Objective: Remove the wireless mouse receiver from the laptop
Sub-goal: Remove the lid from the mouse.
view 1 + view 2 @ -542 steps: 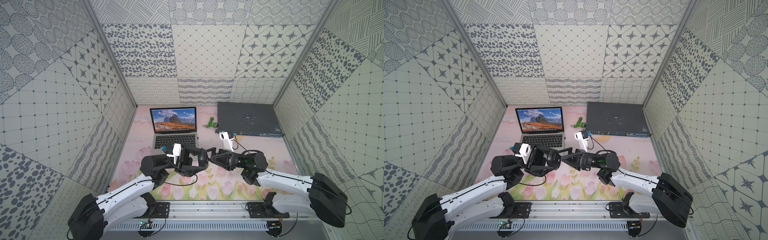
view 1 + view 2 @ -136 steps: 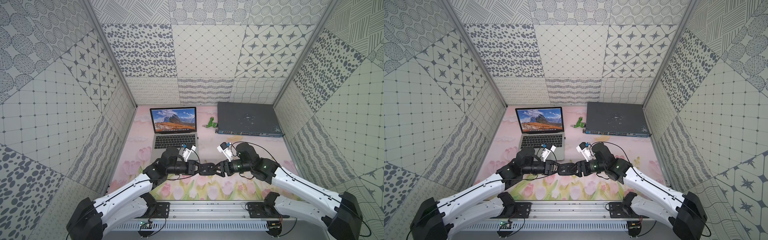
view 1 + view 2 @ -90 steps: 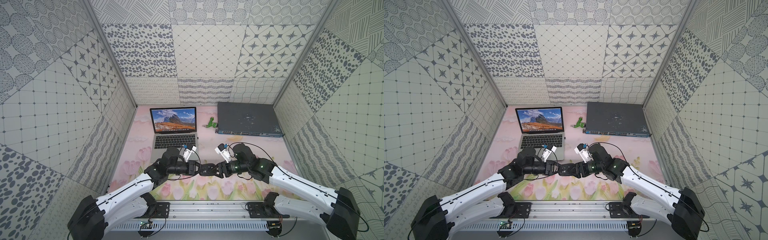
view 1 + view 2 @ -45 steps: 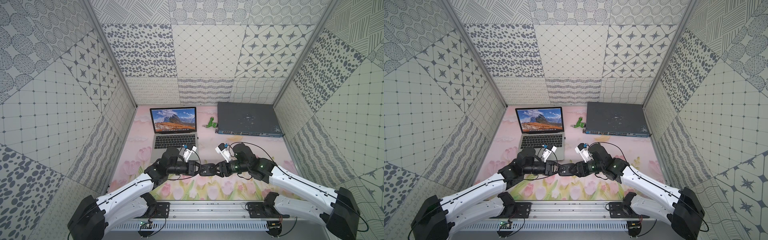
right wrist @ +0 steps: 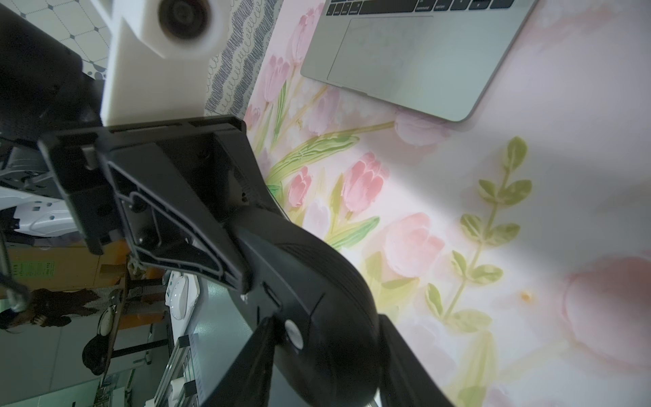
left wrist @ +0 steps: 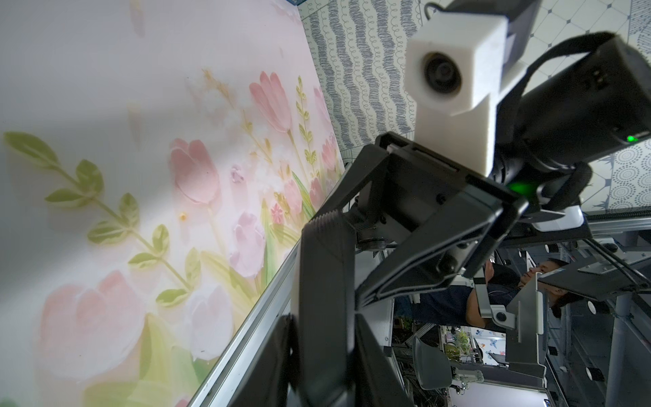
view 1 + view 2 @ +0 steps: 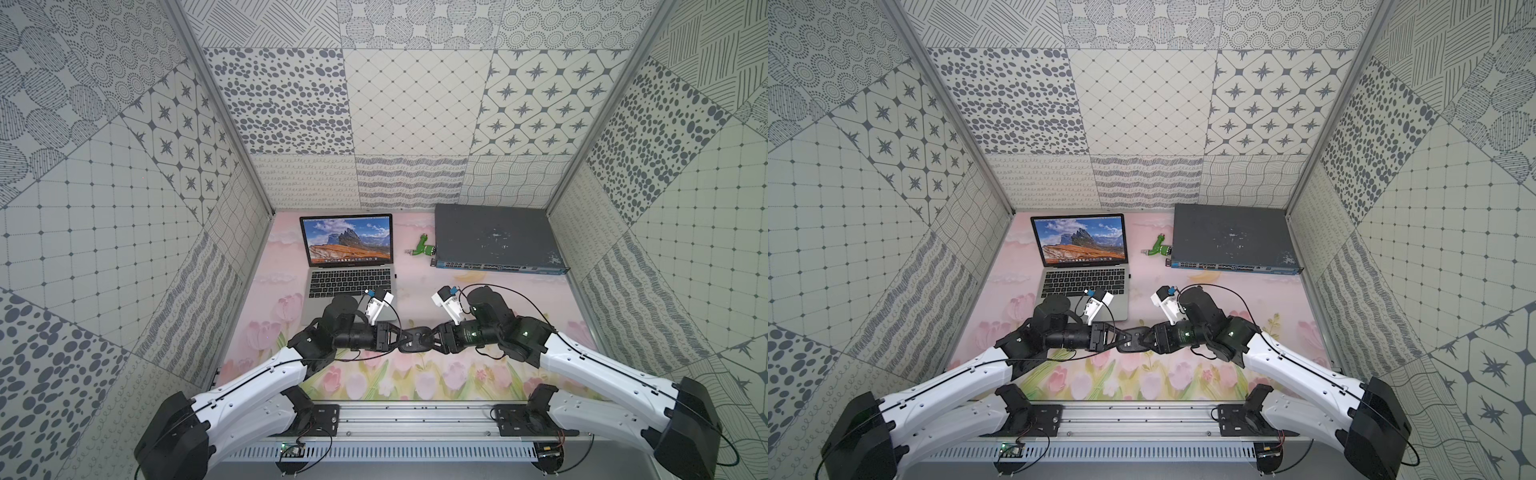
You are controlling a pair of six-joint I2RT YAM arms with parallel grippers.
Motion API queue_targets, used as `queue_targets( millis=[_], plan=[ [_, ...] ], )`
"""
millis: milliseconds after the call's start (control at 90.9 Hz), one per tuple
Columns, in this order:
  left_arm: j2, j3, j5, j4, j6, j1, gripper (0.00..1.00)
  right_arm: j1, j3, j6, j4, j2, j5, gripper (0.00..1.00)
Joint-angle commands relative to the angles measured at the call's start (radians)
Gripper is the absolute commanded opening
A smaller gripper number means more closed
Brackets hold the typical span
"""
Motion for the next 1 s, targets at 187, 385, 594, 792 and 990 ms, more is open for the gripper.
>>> queue_targets(
  millis=[187, 385, 594, 792, 990],
  plan=[
    [-0.018, 0.001, 0.012, 0.071, -0.022, 0.011, 0.10, -0.010, -0.031, -0.031, 0.052, -0.021, 0.006, 0.35],
    [-0.018, -0.002, 0.010, 0.073, -0.024, 0.014, 0.10, -0.023, -0.029, -0.024, 0.054, -0.024, -0.017, 0.44],
    [-0.007, -0.013, 0.000, 0.090, -0.031, 0.015, 0.10, -0.024, -0.019, -0.018, 0.053, -0.022, -0.046, 0.58],
    [-0.008, -0.029, -0.001, 0.093, -0.038, 0.034, 0.09, -0.055, -0.039, -0.005, 0.054, -0.028, -0.070, 0.55],
    [-0.010, -0.039, 0.007, 0.102, -0.046, 0.043, 0.09, -0.067, -0.052, 0.006, 0.057, -0.019, -0.077, 0.47]
  ],
)
